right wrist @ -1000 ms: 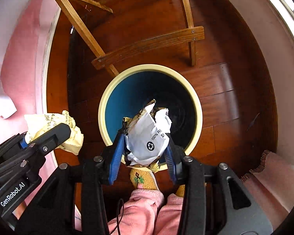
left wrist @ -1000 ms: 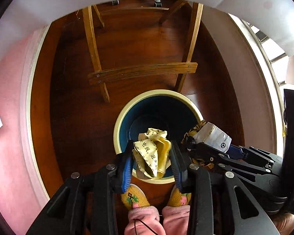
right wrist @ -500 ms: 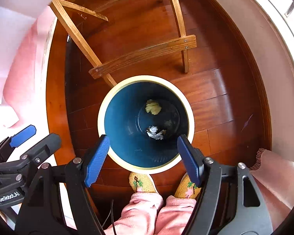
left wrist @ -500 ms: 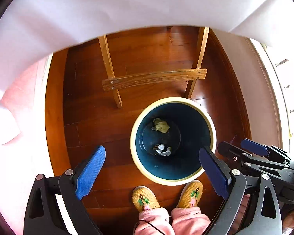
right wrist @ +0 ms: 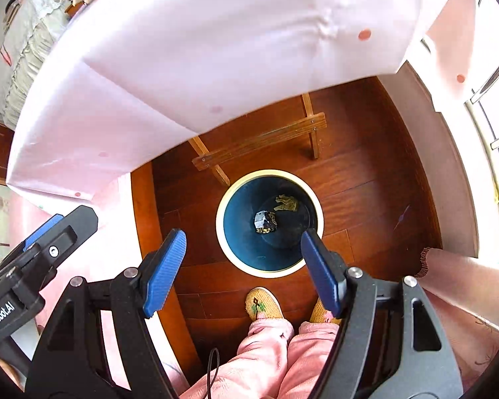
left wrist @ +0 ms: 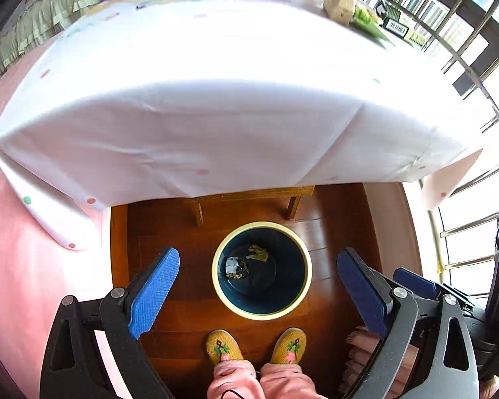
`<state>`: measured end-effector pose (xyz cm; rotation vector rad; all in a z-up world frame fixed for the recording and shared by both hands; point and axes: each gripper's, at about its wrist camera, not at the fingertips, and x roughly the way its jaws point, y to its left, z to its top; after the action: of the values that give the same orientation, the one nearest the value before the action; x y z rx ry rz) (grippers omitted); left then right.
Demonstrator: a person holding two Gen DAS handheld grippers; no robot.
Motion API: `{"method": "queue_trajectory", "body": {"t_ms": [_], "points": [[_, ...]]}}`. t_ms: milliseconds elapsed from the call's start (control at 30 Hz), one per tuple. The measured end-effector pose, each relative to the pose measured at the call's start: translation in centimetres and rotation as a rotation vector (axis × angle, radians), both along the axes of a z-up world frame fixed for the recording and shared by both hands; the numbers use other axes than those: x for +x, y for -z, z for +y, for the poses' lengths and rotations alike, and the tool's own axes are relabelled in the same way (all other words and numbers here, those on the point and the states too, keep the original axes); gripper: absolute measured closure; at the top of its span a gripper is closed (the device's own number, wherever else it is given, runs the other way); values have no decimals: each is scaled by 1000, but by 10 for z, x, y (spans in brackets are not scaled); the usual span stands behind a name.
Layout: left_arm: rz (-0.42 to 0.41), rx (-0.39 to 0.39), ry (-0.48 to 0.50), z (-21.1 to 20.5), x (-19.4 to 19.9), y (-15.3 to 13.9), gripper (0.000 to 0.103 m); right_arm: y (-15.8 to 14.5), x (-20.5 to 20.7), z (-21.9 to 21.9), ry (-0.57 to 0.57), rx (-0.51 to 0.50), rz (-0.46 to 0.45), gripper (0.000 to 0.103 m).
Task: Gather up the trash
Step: 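Move both open tools back toward the table items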
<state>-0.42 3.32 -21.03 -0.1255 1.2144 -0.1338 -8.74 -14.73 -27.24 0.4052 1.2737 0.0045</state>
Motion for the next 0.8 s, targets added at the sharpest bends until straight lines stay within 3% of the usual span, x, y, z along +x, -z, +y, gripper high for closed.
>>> {"method": "queue_trajectory", "body": {"t_ms": [233,433,600,800], "points": [[-91,-10,65,13,-8,-105,6,-93,-14,7,-3,-13,-83,34],[-136,-7,54,29,-9,-174,6,-166,-16,18,-6,-41,-176,34],[-193,3,59,42,0,-220,7,-221,-14,22,-7,-76,-258,34],[-242,-10,58,58,22,-257,22,-260,-4,29,-12,-106,-322,34]]}}
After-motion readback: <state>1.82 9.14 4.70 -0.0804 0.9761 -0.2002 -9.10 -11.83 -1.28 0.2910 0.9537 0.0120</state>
